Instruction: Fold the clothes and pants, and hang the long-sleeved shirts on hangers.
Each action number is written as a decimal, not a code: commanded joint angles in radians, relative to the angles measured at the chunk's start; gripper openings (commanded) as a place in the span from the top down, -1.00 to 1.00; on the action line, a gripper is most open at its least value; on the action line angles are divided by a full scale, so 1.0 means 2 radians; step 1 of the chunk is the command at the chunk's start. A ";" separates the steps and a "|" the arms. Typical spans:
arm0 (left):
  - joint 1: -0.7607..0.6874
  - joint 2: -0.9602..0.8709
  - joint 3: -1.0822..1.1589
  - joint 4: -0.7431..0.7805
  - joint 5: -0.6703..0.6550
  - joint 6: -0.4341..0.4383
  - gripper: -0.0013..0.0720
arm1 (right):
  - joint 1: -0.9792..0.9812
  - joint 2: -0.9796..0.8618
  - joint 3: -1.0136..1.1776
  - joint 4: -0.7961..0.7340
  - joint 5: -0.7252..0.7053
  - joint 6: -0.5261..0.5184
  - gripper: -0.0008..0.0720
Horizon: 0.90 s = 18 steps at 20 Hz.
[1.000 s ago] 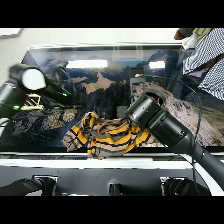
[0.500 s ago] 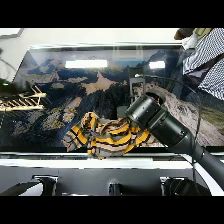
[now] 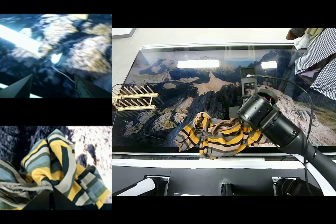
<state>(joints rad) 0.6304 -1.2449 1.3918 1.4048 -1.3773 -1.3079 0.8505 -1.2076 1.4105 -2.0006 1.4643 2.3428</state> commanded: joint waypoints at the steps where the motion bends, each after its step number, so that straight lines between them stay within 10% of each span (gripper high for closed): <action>1: 0.134 -0.016 -0.033 -0.080 0.065 0.138 -0.69 | 0.000 0.000 0.000 0.000 0.000 -0.001 0.91; 9: 0.205 -0.128 -0.033 -0.082 0.138 0.323 -0.68 | 0.000 0.000 0.000 0.000 0.001 -0.026 0.91; 18: 0.229 -0.192 -0.029 -0.133 0.205 0.327 -0.68 | 0.000 0.000 0.000 0.000 0.010 -0.012 0.91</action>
<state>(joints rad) 1.0592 -1.6146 1.3293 1.1969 -0.9958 -0.6640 0.8505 -1.2076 1.4105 -2.0006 1.4723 2.2990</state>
